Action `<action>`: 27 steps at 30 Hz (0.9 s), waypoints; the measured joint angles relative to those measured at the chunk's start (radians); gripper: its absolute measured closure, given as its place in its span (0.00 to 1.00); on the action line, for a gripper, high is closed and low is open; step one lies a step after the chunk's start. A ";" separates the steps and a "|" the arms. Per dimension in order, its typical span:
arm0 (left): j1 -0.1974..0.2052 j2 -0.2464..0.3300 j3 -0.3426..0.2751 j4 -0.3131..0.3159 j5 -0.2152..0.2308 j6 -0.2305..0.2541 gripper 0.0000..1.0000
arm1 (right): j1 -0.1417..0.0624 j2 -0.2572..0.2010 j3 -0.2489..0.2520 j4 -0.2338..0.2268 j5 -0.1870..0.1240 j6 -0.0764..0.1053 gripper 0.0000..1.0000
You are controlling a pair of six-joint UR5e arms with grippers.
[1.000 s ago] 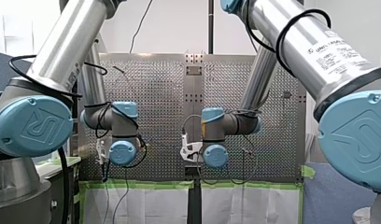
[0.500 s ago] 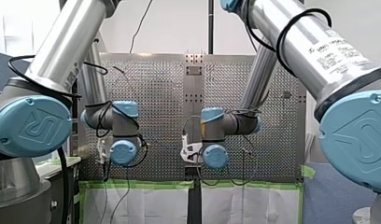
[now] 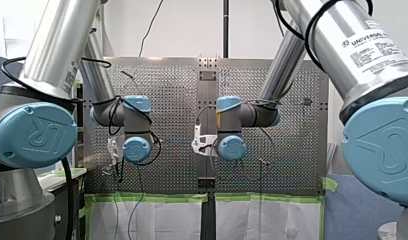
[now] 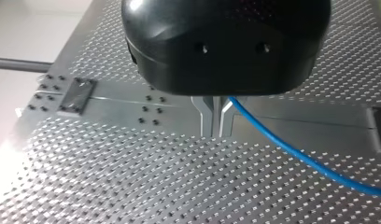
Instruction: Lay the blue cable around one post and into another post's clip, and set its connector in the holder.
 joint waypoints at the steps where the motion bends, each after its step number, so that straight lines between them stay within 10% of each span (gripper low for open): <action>1: 0.003 0.010 0.006 -0.010 -0.003 -0.005 0.87 | -0.001 -0.008 -0.002 0.005 -0.002 0.002 1.00; 27: 0.050 0.221 0.200 -0.221 -0.024 -0.044 0.87 | -0.036 -0.240 -0.156 0.225 -0.061 0.006 1.00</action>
